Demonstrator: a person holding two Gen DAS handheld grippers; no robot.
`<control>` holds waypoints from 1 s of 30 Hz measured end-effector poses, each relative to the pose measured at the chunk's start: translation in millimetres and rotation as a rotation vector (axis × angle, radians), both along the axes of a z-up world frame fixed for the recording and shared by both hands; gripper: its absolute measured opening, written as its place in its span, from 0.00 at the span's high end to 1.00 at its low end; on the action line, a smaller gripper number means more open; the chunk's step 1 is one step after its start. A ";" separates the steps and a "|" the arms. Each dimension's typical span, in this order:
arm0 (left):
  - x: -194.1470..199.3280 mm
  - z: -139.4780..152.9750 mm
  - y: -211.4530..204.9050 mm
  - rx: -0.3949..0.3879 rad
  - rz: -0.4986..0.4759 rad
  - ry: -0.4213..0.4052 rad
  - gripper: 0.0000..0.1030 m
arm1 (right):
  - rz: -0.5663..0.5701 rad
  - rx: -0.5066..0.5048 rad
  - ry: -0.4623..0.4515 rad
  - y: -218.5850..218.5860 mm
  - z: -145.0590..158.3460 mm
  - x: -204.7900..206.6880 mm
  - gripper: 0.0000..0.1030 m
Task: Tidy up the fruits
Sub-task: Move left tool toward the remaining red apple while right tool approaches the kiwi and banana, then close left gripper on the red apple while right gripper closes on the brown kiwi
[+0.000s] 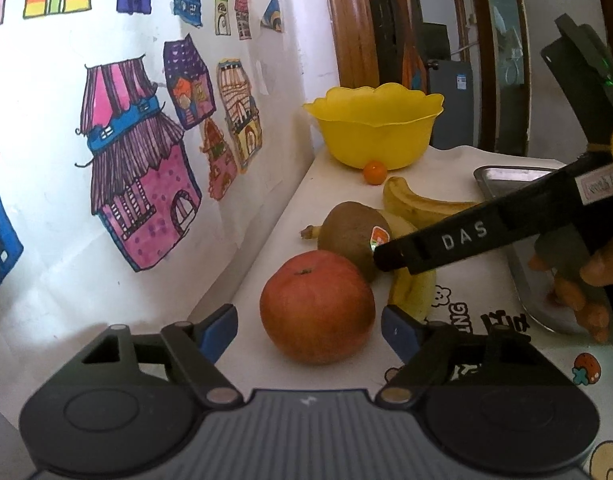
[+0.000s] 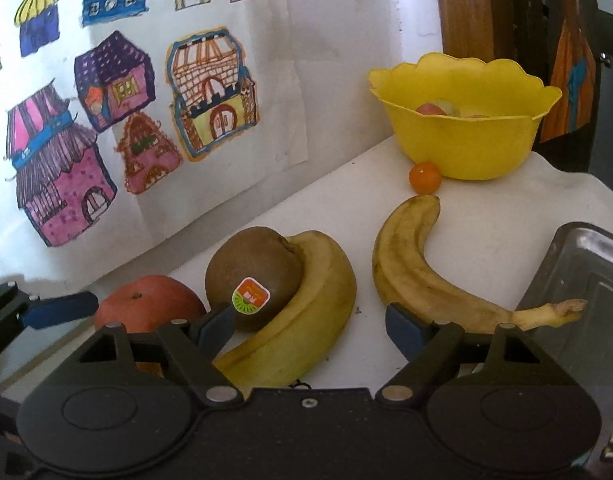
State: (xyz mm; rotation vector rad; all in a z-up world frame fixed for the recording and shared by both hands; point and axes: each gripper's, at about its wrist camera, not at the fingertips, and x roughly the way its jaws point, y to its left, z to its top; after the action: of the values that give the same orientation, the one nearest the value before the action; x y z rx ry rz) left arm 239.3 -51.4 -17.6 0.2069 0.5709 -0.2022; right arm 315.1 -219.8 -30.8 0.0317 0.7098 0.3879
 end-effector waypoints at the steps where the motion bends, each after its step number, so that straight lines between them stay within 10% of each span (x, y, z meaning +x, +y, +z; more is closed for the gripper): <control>1: 0.3 -0.1 0.2 -0.001 0.001 0.000 0.20 | 0.002 -0.005 0.003 0.1 -0.5 -0.1 0.19; 24: -0.9 -0.7 3.7 -0.031 0.006 0.033 0.32 | 0.023 -0.018 0.034 5.2 -3.5 -0.8 0.30; 30: -6.7 0.7 5.3 -0.030 0.012 0.031 0.32 | 0.016 -0.051 0.040 11.7 -9.3 6.4 0.18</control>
State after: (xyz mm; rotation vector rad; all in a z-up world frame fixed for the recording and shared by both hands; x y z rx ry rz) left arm 232.6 -46.1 -16.9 0.1711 0.5996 -0.2023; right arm 321.4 -208.1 -40.1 -0.0149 0.7594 0.3849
